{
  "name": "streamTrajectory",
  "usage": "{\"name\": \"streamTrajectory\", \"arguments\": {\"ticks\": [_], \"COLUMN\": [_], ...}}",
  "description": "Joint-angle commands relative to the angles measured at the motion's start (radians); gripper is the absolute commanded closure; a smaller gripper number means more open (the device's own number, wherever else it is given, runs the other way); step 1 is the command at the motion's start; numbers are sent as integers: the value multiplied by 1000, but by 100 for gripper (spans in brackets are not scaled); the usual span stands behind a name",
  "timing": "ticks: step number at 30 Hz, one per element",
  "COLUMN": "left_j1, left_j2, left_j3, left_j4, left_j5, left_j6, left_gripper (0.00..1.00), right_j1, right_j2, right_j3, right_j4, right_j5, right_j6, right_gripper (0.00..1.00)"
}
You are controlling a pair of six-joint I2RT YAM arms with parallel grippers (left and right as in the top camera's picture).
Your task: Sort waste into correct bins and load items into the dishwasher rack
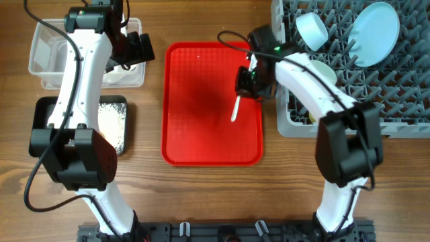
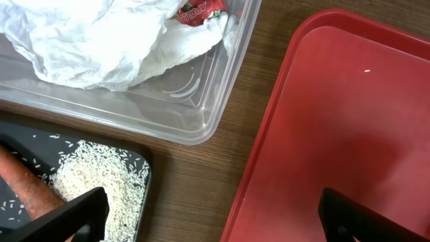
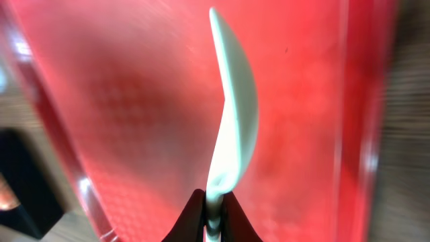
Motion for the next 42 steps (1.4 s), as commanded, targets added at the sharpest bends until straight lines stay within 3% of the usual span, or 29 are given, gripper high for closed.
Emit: {"name": "streamTrajectory", "arguments": {"ticks": [1,4,7,14,26,36,37,38,40,42], "left_j1": [6,6,6,6,6,6,6,6,6,6], "left_j2": [-27,-27,-27,-27,-27,-27,-27,-27,-27,-27], "left_j3": [6,6,6,6,6,6,6,6,6,6], "left_j4": [0,0,0,0,0,0,0,0,0,0], "left_j5": [-6,-6,-6,-6,-6,-6,-6,-6,-6,-6], "left_j6": [-9,-9,-9,-9,-9,-9,-9,-9,-9,-9], "left_gripper": [0,0,0,0,0,0,0,0,0,0], "right_j1": [-66,-161,-270,-514,-776,-823,-823,-823,-822,-822], "right_j2": [-192,-307,-386,-420,-420,-416,-416,-416,-416,-416], "right_j3": [82,82,82,49,-213,-286,-286,-286,-286,-286], "right_j4": [-52,-119,-185,-296,-135,-40,-37,-32,-29,-21], "right_j5": [75,187,266,380,383,385,391,392,394,393], "right_j6": [-32,68,76,117,234,259,259,259,259,259], "right_gripper": [96,96,96,96,96,94,89,56,22,16]}}
